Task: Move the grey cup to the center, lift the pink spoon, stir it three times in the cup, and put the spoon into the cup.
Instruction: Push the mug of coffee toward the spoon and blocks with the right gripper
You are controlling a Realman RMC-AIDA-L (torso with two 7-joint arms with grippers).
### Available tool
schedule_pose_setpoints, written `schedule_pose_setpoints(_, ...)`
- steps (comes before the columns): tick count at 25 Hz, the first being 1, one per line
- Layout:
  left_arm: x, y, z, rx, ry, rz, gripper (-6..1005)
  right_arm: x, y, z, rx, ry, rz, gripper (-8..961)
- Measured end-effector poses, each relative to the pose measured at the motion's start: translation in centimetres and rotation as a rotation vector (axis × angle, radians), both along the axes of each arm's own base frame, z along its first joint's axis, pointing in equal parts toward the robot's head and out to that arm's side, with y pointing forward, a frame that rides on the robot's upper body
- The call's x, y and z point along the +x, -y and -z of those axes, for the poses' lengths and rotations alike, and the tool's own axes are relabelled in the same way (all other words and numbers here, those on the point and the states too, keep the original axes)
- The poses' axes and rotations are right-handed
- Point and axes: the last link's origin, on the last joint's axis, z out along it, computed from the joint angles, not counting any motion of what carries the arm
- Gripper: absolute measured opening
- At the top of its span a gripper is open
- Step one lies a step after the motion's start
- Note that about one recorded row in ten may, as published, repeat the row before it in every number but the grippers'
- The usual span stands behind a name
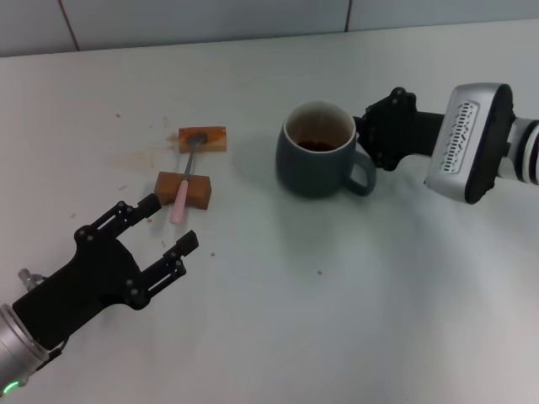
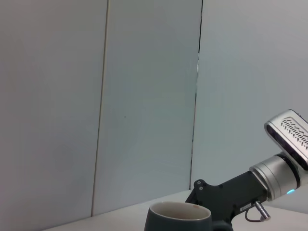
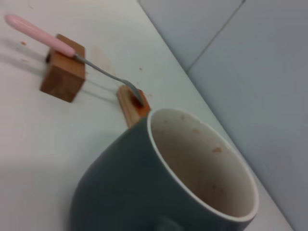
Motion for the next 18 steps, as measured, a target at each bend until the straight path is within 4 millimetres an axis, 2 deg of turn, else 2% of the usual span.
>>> schedule_pose_setpoints(11,0.0,0.0,0.0,0.0,0.0,0.0,700,-1.0,0.7,1.3,-0.063,-0.028,-0.022,14)
schedule_pose_setpoints(15,0.0,0.0,0.0,0.0,0.0,0.0,700,-0.6,0.7,1.0,-0.046,-0.045,-0.002,14)
schedule_pose_setpoints(18,0.0,0.0,0.0,0.0,0.0,0.0,700,-0.3,0.5,0.0,0.014,-0.115,0.03,14)
